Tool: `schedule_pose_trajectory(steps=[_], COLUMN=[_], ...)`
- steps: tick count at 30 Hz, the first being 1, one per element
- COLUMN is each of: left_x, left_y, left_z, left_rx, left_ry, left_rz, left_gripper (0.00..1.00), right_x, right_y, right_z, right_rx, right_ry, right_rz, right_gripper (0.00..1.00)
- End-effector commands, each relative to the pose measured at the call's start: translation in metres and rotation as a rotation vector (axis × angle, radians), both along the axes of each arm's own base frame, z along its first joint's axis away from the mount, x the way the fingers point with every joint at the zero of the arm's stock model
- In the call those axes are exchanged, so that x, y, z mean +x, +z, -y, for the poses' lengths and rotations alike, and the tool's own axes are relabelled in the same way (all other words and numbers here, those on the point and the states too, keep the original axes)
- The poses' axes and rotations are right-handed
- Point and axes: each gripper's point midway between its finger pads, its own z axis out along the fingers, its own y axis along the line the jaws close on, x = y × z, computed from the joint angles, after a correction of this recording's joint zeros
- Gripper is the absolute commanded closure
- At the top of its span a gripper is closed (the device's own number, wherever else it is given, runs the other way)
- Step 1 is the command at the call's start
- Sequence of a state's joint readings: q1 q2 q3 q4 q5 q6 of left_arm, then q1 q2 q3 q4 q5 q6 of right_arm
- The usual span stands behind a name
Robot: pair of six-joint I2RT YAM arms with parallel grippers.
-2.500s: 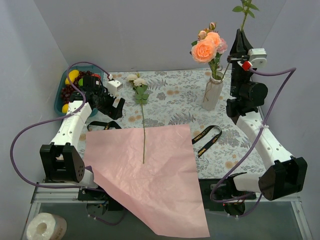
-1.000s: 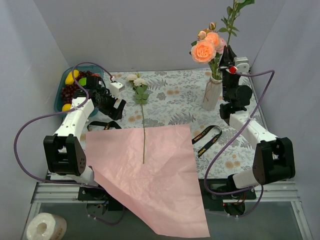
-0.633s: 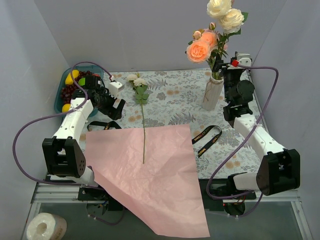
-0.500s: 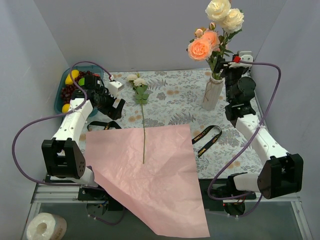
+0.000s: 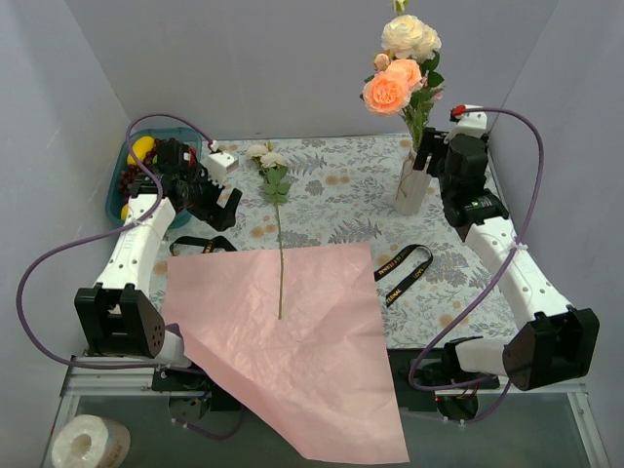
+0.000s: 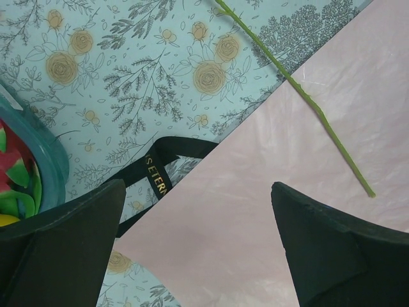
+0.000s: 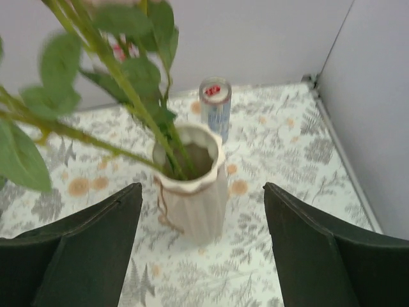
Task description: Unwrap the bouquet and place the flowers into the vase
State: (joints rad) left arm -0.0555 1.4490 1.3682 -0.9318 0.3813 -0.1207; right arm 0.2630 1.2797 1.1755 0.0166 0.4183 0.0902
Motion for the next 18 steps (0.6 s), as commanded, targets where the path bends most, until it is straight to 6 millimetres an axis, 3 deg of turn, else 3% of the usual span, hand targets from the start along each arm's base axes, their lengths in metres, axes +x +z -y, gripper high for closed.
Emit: schedule_pose_trajectory(steps=[1, 2, 10, 13, 18], left_x=[-0.008, -0.009, -0.012, -0.013, -0.012], left_y=[0.039, 0.042, 0.051, 0.046, 0.047], left_z=[0.005, 0.005, 0.008, 0.012, 0.013], left_rx=[-0.023, -0.024, -0.049, -0.075, -0.096], left_ry=[-0.017, -0.019, -0.008, -0.006, 0.022], left_rz=[0.095, 0.096, 0.112, 0.092, 0.095], left_gripper=[0.02, 0.02, 0.02, 0.02, 0.02], right_x=[-0.034, -0.046, -0.09, -0.103, -0.128], right_y=[-0.036, -0.023, -0.005, -0.006, -0.04], right_z=[-0.003, -0.001, -0.017, -0.045, -0.125], right_rx=[0.111, 0.135, 0.18, 0.184, 0.122], right_ry=[0.017, 0.026, 0.114, 0.18, 0.333], right_rz=[-0.078, -0.03, 0.023, 0.014, -0.078], right_gripper=[0.16, 0.16, 0.21, 0.22, 0.22])
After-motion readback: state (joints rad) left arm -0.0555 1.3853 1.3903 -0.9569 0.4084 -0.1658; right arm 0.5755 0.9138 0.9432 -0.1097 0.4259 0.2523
